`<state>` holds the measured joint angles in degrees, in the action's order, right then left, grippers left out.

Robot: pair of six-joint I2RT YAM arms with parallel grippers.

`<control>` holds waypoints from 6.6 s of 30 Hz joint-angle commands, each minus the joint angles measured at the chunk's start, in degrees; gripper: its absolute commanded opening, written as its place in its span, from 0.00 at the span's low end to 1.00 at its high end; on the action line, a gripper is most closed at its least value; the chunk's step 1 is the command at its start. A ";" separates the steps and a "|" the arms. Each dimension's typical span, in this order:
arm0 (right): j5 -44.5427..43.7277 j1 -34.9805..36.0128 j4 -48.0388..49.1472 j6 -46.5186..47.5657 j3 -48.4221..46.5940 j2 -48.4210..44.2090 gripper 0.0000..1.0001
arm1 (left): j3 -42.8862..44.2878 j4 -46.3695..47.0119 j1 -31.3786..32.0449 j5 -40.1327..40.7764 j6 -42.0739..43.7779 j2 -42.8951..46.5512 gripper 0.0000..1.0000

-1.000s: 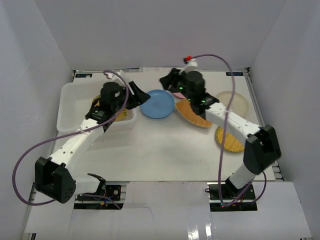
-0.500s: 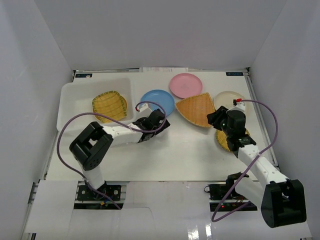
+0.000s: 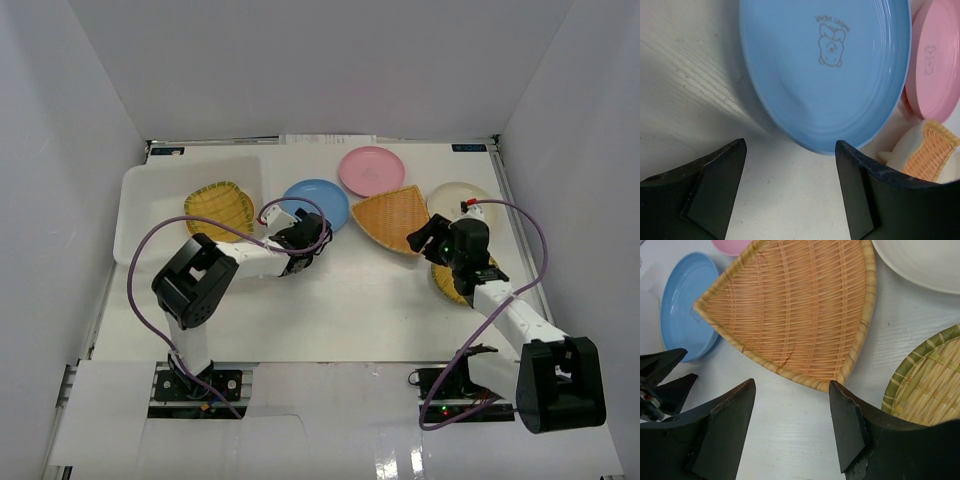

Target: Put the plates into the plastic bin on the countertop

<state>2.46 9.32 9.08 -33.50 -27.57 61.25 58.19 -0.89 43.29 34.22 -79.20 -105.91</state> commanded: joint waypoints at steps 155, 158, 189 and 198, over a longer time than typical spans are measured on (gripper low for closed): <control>-16.47 17.35 1.39 1.21 -38.35 28.65 0.65 | -8.45 -2.19 -24.84 -64.64 38.86 51.53 0.95; -20.11 10.75 -5.29 5.79 -43.67 35.56 0.49 | -8.19 -1.84 -15.21 -59.03 39.91 45.38 0.94; -6.33 -2.99 -6.18 4.84 -61.83 41.96 0.08 | 9.47 8.35 11.90 -47.84 40.00 -3.33 0.87; -0.90 -7.47 -6.27 2.38 -42.42 14.53 0.08 | 21.57 12.76 15.68 -43.54 34.03 -18.25 0.85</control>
<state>-2.63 1.63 2.33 -29.67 -75.94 78.08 74.61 11.22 58.17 -12.34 -42.81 -120.77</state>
